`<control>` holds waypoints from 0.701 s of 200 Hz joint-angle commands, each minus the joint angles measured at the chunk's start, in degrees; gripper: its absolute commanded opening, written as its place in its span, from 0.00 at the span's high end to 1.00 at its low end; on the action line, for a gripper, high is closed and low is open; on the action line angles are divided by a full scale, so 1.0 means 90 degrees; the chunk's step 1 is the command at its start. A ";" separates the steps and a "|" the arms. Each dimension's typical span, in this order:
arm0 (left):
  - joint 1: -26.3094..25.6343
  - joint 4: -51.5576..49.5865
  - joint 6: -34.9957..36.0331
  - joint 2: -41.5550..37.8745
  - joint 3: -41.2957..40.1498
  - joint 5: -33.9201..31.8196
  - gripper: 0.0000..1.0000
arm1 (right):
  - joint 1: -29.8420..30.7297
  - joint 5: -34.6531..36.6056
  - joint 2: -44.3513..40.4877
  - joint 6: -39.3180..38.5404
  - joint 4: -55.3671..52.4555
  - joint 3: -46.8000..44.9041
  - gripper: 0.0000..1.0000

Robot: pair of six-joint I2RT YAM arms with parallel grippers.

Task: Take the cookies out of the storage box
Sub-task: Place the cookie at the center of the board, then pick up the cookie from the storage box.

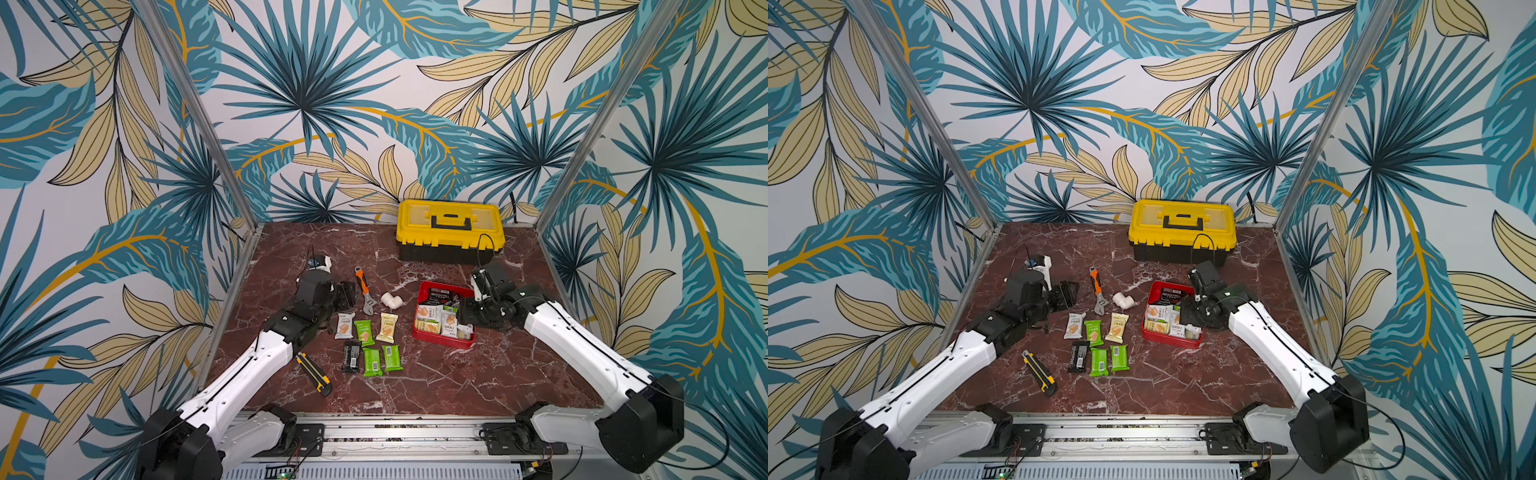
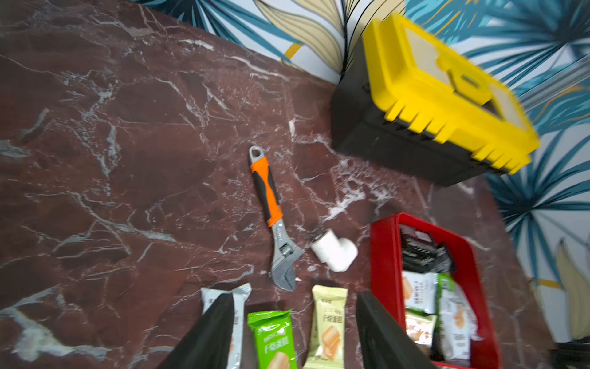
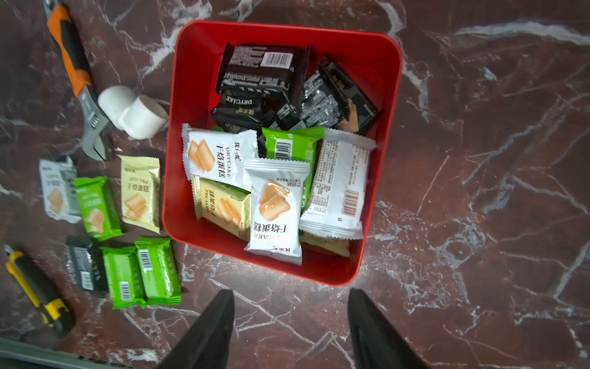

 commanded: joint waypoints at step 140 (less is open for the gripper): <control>0.0021 0.1419 -0.1581 -0.0235 -0.1050 0.0331 0.33 | 0.0367 0.0310 0.2094 0.0252 0.1018 -0.0128 0.39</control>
